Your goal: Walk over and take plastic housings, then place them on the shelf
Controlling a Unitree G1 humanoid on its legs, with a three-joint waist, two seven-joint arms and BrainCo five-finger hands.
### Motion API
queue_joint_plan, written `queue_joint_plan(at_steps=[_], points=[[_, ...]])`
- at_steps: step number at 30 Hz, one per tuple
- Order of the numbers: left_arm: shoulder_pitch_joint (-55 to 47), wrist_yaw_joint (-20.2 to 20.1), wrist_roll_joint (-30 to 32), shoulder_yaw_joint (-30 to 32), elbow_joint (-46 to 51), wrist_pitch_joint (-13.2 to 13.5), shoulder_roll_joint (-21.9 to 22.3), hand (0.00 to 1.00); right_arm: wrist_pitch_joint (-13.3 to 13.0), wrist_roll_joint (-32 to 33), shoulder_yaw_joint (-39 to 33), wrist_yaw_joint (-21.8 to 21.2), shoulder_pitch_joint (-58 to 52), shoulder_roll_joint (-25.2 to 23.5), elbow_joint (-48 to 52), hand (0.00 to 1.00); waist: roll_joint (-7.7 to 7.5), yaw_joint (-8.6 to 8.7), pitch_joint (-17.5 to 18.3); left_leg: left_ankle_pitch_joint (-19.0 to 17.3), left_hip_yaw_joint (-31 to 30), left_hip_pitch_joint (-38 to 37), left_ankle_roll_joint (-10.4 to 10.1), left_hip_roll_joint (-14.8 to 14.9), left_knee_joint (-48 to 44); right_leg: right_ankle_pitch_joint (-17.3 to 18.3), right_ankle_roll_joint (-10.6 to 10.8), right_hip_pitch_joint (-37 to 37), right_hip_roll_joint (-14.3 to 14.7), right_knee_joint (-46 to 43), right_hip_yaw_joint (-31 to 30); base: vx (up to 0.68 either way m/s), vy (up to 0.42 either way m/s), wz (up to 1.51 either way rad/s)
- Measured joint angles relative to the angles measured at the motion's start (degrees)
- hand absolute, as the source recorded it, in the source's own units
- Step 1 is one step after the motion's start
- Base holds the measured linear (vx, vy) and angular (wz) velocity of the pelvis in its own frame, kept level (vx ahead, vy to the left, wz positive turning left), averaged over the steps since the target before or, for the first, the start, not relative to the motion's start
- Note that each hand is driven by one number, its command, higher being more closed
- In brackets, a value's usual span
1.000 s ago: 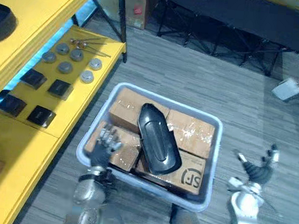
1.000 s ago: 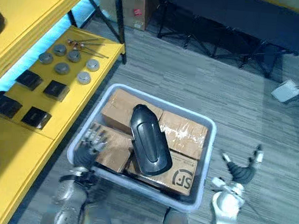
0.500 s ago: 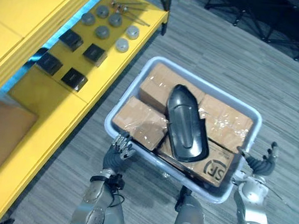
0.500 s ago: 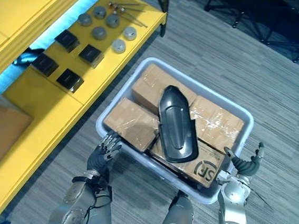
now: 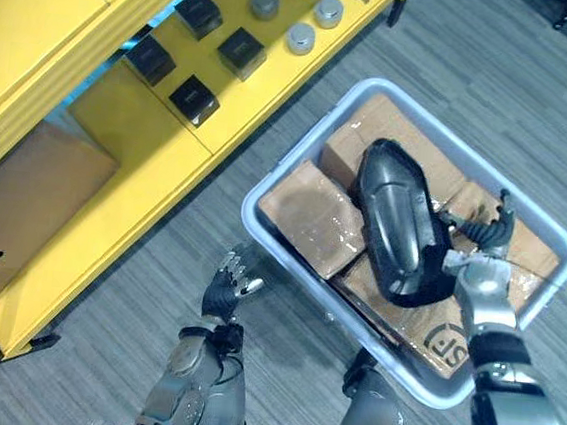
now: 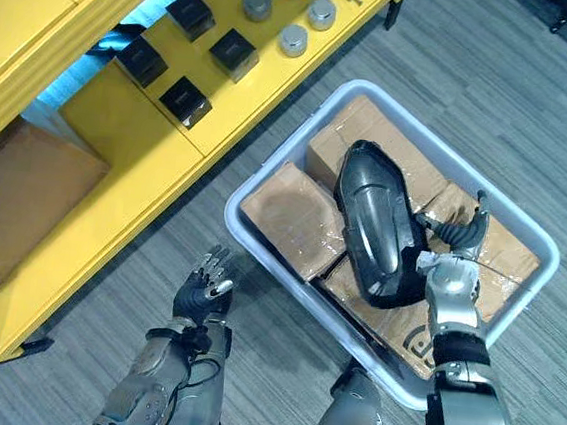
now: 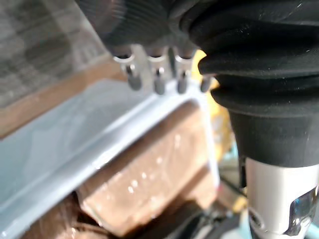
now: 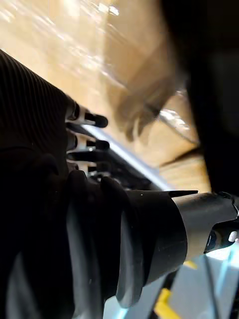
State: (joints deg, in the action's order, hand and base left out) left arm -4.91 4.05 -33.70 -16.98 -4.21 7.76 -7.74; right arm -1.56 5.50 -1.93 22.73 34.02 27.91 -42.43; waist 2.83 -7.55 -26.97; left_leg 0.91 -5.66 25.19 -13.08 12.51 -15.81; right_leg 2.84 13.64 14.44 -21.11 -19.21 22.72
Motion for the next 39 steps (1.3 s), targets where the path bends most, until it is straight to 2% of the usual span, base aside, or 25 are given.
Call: queue_joint_plan(at_steps=[2, 3, 6, 8, 13, 20, 25, 29, 34, 39], points=[[0.3, 0.0, 0.0, 0.0, -0.2, 0.2, 0.2, 0.00, 0.9, 0.0, -0.1, -0.6, 1.0, 0.8, -1.2, 0.00, 0.30, -0.55, -0.3, 0.8, -0.3, 0.0, -0.1, 0.0, 1.3, -0.2, -0.2, 0.2, 0.0, 0.1, 0.6, -0.06, -0.010, 0.10], [0.4, 0.0, 0.0, 0.0, -0.6, 0.4, 0.5, 0.00, 2.3, 0.0, 0.0, -1.7, 1.7, 2.0, -1.4, 1.00, 0.29, -1.08, -0.3, 1.5, -0.3, 0.1, 0.0, 0.0, 2.1, -0.4, -0.4, 0.5, 0.0, 0.2, 0.6, -0.07, -0.004, 0.07], [0.4, 0.0, 0.0, 0.0, -1.5, 0.9, 0.5, 0.00, 4.3, -0.2, 1.5, -4.1, 2.6, 3.7, -2.1, 1.00, 0.29, -1.19, -0.3, 1.8, -0.5, 0.1, 0.0, -0.1, 2.5, -0.5, -0.3, 0.5, 0.1, 0.3, 0.8, -0.06, 0.004, 0.03], [0.4, 0.0, 0.0, 0.0, -1.5, 1.0, 0.5, 0.00, 4.7, -0.9, 1.4, -4.2, 2.5, 4.1, -2.0, 1.00, 0.26, -1.13, -0.3, 1.9, -0.6, 0.3, 0.1, -0.1, 2.5, -0.5, -0.3, 0.6, 0.1, 0.3, 0.8, -0.05, 0.008, 0.02], [0.3, 0.2, 0.0, 0.1, -1.5, 1.5, 0.5, 0.00, 7.0, -5.7, 1.5, -5.5, 0.4, 4.8, 2.2, 1.00, -0.11, -1.01, -0.5, 2.2, -0.8, 0.8, 0.1, 0.0, 2.8, -1.1, -0.3, 0.8, 0.4, 1.0, 1.0, -0.02, 0.002, 0.01], [0.3, 1.3, 0.2, 0.7, -1.3, 2.0, 0.2, 0.00, 6.9, -10.2, 4.0, -7.8, -2.4, 2.4, 8.3, 1.00, -1.69, -0.63, -1.3, 2.6, 0.0, 0.0, 0.1, 0.2, 3.6, -1.7, -0.5, 0.6, 0.6, 2.1, 0.7, 0.00, -0.002, -0.05], [0.2, 1.7, 0.4, 1.3, -0.4, 2.1, -0.9, 0.00, 6.8, -14.7, 6.1, -8.3, -4.6, -1.8, 12.8, 1.00, -3.11, -0.55, -1.7, 4.0, 0.8, -1.1, 0.1, 0.7, 6.1, -2.8, -0.9, 0.4, 1.3, 3.6, 0.4, -0.04, -0.007, -0.06], [-0.5, 1.7, 0.7, 3.2, 1.1, 2.3, -1.0, 0.00, 5.5, -18.5, 6.4, -7.2, -6.0, -2.8, 16.6, 1.00, -4.52, -0.56, -1.6, 4.1, 1.9, -2.2, 0.2, 0.8, 6.5, -3.5, -0.8, 0.1, 1.4, 4.4, -0.7, -0.03, 0.004, -0.10], [-0.4, 2.2, 3.4, 3.4, 3.8, 3.9, -2.1, 0.00, 3.0, -23.8, 7.7, -1.5, -8.3, -3.4, 21.9, 1.00, -6.86, 0.44, -1.1, 4.9, 2.8, -4.5, 0.3, 0.7, 8.4, -4.2, -0.8, -1.2, 1.5, 5.7, -1.0, -0.01, -0.004, -0.06], [6.1, 4.0, 10.6, 3.5, 7.5, 3.8, -2.7, 0.00, 1.4, -26.9, 7.6, 2.2, -10.3, -3.8, 26.1, 1.00, -7.18, 1.05, -1.0, 5.7, 3.7, -8.0, 0.2, 0.7, 10.6, -4.3, -0.8, -3.3, 1.4, 6.0, -1.6, -0.02, -0.006, -0.07]])
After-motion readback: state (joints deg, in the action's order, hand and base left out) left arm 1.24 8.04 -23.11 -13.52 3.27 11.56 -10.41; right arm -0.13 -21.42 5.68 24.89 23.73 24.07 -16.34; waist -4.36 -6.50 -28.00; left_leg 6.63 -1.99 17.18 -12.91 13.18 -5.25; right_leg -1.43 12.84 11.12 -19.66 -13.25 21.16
